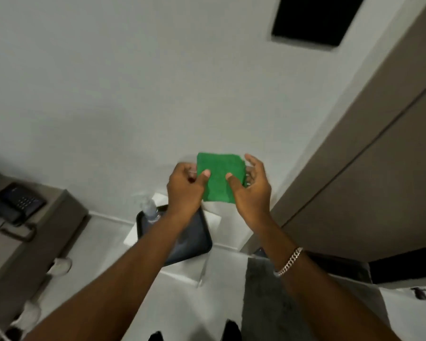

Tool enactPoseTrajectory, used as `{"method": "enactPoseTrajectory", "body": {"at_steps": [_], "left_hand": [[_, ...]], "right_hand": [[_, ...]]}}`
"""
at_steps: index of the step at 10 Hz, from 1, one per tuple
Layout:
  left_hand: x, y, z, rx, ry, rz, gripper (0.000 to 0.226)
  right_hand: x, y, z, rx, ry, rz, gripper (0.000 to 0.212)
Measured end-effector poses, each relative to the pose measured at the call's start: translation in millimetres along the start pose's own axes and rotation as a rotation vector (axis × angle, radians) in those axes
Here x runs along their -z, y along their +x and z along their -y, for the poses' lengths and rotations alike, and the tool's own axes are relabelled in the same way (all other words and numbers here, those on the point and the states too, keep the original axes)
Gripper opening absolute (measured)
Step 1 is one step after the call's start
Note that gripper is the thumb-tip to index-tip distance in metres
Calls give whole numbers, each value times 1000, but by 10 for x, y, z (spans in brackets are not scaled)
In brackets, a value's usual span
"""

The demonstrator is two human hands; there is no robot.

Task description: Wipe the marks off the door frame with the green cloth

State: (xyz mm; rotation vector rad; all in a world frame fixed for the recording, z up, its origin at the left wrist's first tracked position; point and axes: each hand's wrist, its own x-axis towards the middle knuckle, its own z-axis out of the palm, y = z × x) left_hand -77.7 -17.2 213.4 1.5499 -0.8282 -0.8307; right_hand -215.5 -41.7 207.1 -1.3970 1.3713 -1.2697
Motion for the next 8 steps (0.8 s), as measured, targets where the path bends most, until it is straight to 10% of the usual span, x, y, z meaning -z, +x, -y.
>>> {"method": "enactPoseTrajectory", "body": {"at_steps": [3, 8], "left_hand": [[541, 6, 1814, 429, 252, 9, 31], [733, 199, 1882, 339, 584, 335, 58]], "right_hand": [[-1012, -378, -1547, -281, -258, 319, 58], [-1105, -330, -1762, -286, -395, 508, 38]]}}
